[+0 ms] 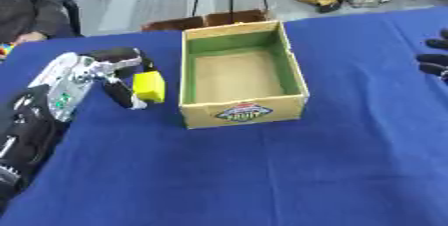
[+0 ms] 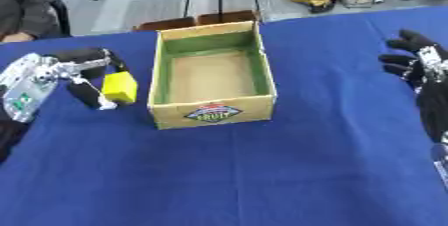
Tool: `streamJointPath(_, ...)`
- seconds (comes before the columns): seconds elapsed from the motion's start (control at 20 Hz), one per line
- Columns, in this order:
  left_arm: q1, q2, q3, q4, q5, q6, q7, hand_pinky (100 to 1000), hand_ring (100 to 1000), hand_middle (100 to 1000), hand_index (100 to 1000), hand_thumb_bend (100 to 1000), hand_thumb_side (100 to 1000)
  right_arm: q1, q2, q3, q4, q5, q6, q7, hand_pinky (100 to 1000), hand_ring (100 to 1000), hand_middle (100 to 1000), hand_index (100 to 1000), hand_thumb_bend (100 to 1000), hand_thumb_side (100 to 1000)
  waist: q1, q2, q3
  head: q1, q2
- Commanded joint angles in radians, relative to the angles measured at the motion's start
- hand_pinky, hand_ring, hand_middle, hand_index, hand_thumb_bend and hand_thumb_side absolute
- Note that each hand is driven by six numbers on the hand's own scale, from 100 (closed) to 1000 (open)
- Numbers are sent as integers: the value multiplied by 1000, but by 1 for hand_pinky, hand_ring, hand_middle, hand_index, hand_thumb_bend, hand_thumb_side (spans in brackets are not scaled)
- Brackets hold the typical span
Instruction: Pick up objects on the table and place them in the box.
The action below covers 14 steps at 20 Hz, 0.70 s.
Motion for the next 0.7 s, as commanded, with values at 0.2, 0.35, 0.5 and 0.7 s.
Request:
streamJointPath(0.2,-95,-19,27,-36,-8,18,0,100,100,113,279,256,194,-19,-23,6,-8,-2,0,10,814,769,791,905,100,843,8,-25,-26,17,-9)
streamJointPath(0.35,-124,-61,39,-22,-21,29,12,100,100,115,281,251,200,-29,-22,15,-9,-1,2,19,814,769,791,905,100,843,20,-21,-52,32,-16)
streamJointPath(0.5,-145,-99,51,5,-46,39,30,100,104,122,289,271,217,-42,-20,24,-10,-1,5,28,814,769,791,905,100,850,32,-14,-81,45,-25)
streamJointPath(0.7,-159,-152,74,59,-101,60,60,100,109,128,295,240,216,-55,-17,33,-11,0,7,37,814,769,791,905,100,846,41,0,-117,53,-36)
